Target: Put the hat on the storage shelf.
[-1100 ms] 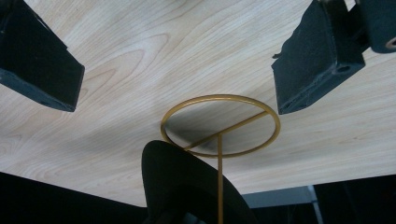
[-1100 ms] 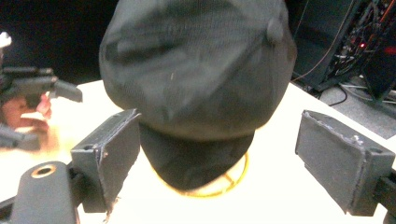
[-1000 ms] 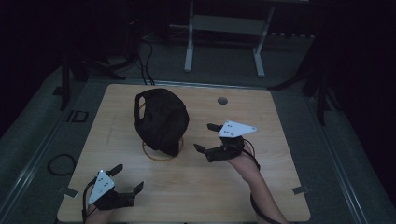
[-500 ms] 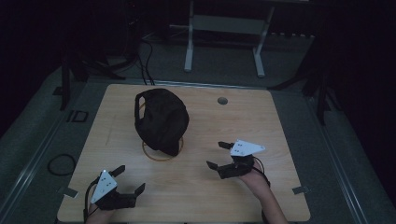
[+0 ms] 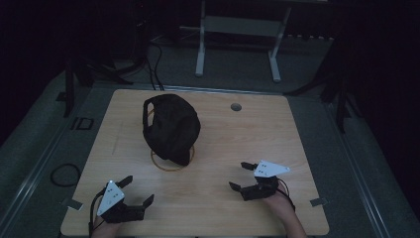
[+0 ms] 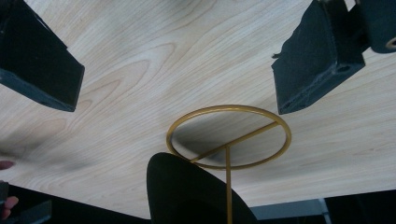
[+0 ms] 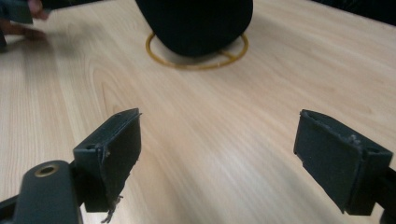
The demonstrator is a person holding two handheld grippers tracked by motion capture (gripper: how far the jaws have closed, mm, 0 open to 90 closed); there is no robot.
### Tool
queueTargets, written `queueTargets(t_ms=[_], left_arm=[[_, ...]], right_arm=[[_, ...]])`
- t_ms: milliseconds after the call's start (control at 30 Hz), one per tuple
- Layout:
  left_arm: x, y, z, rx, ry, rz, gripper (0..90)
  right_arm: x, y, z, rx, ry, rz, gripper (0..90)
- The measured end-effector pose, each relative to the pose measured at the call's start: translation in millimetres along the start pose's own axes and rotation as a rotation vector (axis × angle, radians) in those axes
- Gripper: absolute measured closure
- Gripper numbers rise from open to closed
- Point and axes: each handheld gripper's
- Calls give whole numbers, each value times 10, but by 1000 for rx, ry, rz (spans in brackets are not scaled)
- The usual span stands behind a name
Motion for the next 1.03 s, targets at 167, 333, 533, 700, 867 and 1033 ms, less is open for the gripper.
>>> queueTargets(t_ms=[167, 333, 533, 700, 867, 1033], left_arm=[[-3, 1, -2, -1, 3, 2, 23], [-6, -1, -5, 0, 3, -4, 23], [-2, 0, 2, 0, 2, 1, 23], [-3, 4, 1, 0, 5, 4, 23], [1, 5, 1, 1, 6, 7, 23], [3, 8, 3, 2, 9, 7, 23]], right_arm=[[-15, 100, 129, 10, 22, -9, 148], [-46, 208, 241, 32, 45, -16, 151], [-89, 265, 404, 28, 75, -18, 151], [-132, 318, 488, 33, 98, -29, 151], [-146, 330, 485, 26, 106, -29, 151], [-141, 335, 472, 35, 103, -20, 151]])
Point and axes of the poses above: each handheld gripper's, and its own axes: z roughly backward along the jaws, y roughly out of its underside, x roughly to its left, and after that the axes turned 11 degrees about -x, right-handed
